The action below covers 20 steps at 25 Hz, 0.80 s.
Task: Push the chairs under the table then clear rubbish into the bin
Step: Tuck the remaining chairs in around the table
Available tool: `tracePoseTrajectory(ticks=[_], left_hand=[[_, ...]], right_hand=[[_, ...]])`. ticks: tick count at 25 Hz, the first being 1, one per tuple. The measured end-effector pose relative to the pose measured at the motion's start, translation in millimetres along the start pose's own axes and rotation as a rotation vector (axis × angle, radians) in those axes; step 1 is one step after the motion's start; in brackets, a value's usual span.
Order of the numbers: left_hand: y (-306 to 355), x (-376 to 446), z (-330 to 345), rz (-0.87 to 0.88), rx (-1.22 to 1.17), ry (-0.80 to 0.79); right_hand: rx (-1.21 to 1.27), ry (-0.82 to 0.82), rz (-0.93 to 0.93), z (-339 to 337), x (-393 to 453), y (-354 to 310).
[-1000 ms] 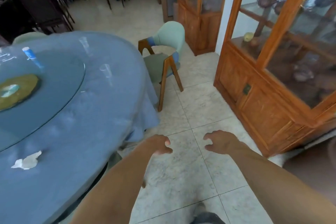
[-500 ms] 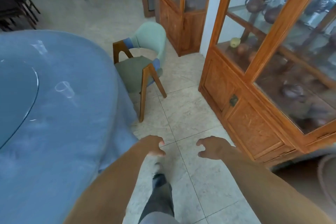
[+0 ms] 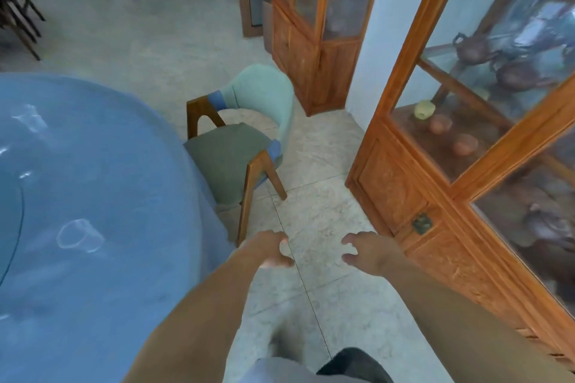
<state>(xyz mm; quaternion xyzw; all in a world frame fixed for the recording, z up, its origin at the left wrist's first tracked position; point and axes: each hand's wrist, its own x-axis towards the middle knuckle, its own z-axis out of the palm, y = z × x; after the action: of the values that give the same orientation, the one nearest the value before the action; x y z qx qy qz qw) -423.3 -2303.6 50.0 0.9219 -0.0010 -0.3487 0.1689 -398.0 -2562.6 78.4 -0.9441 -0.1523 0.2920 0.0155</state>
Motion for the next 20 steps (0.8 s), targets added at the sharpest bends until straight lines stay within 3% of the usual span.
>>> tracePoseTrajectory(ticks=[6,20], left_hand=[[10.9,91.6,-65.0,0.006,0.04,-0.061],[118.5,337.4,-268.1,-0.054,-0.014,-0.022]], right_hand=[[0.035,0.029,0.0,-47.8,92.6,24.0],[0.043,-0.056,-0.05,-217.7,343.7,179.0]])
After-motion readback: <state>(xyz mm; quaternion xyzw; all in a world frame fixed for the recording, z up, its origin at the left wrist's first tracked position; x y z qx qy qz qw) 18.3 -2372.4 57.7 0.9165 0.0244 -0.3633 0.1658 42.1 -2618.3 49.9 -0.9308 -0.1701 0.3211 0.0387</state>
